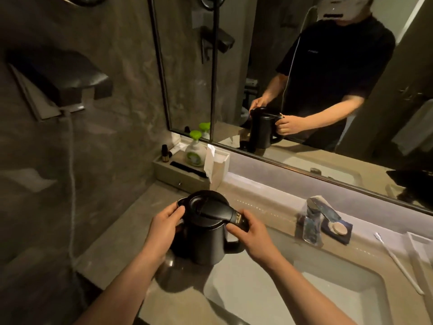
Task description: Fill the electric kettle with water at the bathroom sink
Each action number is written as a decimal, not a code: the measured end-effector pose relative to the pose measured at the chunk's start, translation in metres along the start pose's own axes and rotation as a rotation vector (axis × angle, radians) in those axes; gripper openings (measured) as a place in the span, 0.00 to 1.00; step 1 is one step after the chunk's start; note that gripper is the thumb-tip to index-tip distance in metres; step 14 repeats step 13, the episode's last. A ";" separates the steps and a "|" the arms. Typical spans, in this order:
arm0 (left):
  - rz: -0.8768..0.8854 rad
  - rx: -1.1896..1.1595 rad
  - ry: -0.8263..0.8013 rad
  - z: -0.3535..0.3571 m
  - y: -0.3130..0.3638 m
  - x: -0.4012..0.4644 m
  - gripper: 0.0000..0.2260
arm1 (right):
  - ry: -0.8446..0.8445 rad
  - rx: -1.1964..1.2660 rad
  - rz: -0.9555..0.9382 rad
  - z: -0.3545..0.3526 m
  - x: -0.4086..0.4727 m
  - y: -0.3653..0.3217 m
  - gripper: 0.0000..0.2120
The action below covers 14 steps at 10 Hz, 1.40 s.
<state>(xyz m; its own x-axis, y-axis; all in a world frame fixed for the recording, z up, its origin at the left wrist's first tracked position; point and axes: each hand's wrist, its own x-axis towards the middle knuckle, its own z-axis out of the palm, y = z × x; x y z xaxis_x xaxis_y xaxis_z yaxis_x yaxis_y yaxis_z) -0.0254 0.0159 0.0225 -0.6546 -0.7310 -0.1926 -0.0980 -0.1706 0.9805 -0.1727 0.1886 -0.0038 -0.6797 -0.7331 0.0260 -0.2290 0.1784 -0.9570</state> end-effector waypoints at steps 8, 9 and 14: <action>-0.042 0.020 0.098 -0.051 -0.018 0.046 0.11 | -0.109 -0.071 0.023 0.057 0.053 0.018 0.10; -0.024 0.034 0.086 -0.052 -0.022 0.045 0.11 | -0.100 -0.065 0.024 0.060 0.051 0.022 0.10; -0.005 0.042 0.107 -0.052 -0.027 0.039 0.10 | -0.163 -0.134 0.119 0.050 0.041 0.001 0.15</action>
